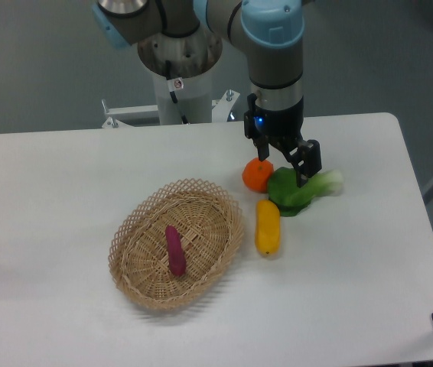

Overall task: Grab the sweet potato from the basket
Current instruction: 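Raise the open gripper away from the orange and bok choy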

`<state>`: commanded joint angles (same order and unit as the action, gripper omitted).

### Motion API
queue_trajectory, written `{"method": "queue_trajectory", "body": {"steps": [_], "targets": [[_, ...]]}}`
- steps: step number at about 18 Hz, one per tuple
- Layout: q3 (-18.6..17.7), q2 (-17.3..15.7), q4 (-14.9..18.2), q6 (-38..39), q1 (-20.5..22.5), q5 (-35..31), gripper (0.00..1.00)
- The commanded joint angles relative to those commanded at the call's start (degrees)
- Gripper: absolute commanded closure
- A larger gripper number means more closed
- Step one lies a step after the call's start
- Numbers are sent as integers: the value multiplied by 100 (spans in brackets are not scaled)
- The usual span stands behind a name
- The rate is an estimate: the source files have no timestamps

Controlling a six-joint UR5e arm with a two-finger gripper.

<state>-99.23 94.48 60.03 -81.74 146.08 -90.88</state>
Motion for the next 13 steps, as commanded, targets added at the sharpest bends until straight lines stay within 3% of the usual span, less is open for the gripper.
{"method": "queue_trajectory", "body": {"steps": [9,13], "targets": [[-79,53,9,429,-105,44,0],[-386,114,-280,1115,-255,44,0]]}}
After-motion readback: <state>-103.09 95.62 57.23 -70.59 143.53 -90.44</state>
